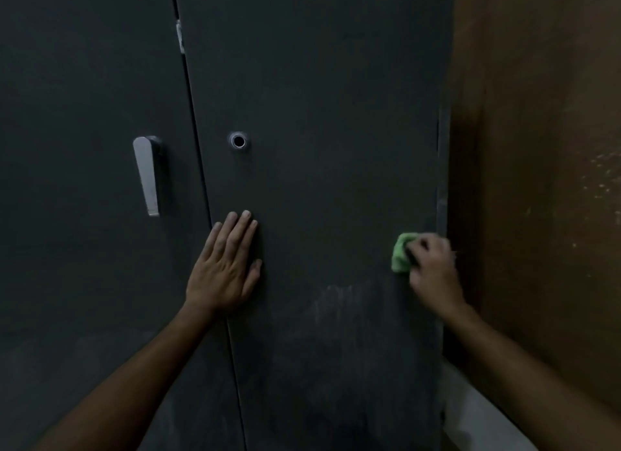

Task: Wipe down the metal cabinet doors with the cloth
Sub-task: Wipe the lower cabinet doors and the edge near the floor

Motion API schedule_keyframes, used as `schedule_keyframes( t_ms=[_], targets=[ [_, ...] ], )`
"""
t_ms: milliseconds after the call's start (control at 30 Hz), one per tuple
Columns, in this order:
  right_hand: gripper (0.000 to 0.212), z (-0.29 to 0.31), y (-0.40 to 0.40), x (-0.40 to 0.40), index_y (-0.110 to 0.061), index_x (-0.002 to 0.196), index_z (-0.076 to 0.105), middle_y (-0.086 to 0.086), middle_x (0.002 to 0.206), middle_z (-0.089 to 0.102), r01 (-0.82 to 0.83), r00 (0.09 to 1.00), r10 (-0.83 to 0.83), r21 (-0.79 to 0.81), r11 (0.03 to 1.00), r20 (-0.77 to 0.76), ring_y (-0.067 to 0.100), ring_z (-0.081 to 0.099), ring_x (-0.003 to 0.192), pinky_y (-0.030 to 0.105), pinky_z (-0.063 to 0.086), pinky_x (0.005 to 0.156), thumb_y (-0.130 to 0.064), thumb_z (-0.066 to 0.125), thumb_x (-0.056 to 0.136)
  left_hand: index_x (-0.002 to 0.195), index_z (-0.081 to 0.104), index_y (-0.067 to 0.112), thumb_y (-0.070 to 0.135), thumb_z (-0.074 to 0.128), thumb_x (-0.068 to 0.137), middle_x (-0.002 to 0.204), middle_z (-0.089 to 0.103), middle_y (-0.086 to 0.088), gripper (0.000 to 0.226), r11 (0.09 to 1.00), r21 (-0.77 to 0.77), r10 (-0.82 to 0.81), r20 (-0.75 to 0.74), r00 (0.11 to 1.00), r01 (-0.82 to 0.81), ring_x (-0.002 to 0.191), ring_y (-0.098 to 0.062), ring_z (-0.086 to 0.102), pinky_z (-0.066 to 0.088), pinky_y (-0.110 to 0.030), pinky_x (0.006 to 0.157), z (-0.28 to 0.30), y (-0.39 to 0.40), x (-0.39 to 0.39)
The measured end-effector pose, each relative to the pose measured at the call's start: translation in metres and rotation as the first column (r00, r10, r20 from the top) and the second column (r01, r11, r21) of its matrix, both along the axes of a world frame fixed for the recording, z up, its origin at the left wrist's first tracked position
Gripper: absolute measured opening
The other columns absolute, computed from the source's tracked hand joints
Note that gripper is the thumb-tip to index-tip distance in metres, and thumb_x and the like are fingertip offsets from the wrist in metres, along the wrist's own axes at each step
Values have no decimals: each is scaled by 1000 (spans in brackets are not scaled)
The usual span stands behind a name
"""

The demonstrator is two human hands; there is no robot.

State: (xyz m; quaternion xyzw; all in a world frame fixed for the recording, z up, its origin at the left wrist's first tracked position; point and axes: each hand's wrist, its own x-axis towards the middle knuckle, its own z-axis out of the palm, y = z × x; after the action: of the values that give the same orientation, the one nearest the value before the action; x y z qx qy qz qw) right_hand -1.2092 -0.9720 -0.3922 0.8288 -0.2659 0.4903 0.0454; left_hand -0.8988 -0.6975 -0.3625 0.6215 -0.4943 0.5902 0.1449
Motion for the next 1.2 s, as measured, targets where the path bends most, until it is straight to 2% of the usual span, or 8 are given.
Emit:
schedule_keyframes(
  t_ms=[167, 367, 467, 567, 767, 867, 1000, 1200],
  targets=[
    [48, 92, -22, 14, -7, 119, 59, 16, 128, 46, 57, 947, -92, 123, 991, 309, 37, 44, 114, 45, 40, 100, 13, 48, 77, 164, 26, 2, 41, 43, 105, 173, 20, -15, 72, 1000, -3, 4, 4, 1000, -4, 162, -30, 13, 12, -48, 133, 0, 1, -1],
    [46, -12, -1, 0, 3, 129, 56, 25, 137, 43, 73, 980, -104, 179, 981, 167, 45, 44, 122, 53, 42, 104, 11, 55, 84, 162, 29, 0, 39, 44, 105, 172, 23, -17, 71, 1000, -6, -1, 6, 1000, 1, 162, -32, 15, 13, -49, 132, 0, 1, -3],
    [46, 40, -29, -7, 2, 134, 50, 24, 139, 40, 86, 952, -162, 279, 956, 259, 44, 44, 123, 46, 38, 107, 10, 49, 88, 162, 29, 0, 40, 44, 105, 172, 22, -17, 71, 1000, -16, 2, 9, 1000, -1, 162, -32, 15, 13, -48, 132, 0, 1, -3],
    [38, 96, -28, 8, -2, 133, 53, 20, 140, 44, 64, 928, -116, 156, 986, 353, 38, 46, 122, 42, 38, 106, 1, 49, 96, 163, 28, 1, 40, 44, 105, 173, 22, -16, 72, 1000, -18, 2, 11, 1000, -2, 162, -31, 15, 11, -47, 133, 0, 0, -2],
    [43, -36, 10, 4, 5, 133, 55, 26, 138, 46, 99, 944, -190, 318, 943, 269, 46, 48, 122, 51, 41, 104, 9, 54, 90, 163, 28, 0, 42, 44, 104, 173, 22, -17, 73, 1000, 0, 16, 6, 1000, -16, 161, -33, 17, 14, -50, 132, 0, 1, -3],
    [50, -10, -15, -7, 1, 141, 50, 24, 139, 44, 68, 925, -222, 440, 896, 308, 41, 48, 123, 42, 37, 108, 8, 51, 92, 162, 29, 0, 42, 45, 104, 172, 23, -17, 74, 1000, 0, 11, 3, 1000, -11, 161, -35, 20, 16, -51, 131, 0, 2, -5],
    [38, 35, -3, 21, -3, 126, 59, 20, 134, 48, 67, 909, -163, 252, 966, 384, 38, 48, 118, 42, 40, 103, 2, 55, 89, 162, 29, 0, 43, 46, 104, 172, 23, -17, 74, 1000, -6, 3, 5, 1000, -3, 161, -34, 19, 15, -50, 132, 0, 2, -4],
    [46, -72, 19, 9, 4, 122, 63, 25, 124, 51, 31, 978, -100, 347, 937, 183, 48, 50, 111, 48, 42, 101, 11, 64, 77, 164, 26, 2, 43, 46, 104, 174, 19, -15, 75, 1000, -11, -19, 12, 1000, 20, 162, -32, 16, 13, -49, 132, 0, 1, -2]
  ],
)
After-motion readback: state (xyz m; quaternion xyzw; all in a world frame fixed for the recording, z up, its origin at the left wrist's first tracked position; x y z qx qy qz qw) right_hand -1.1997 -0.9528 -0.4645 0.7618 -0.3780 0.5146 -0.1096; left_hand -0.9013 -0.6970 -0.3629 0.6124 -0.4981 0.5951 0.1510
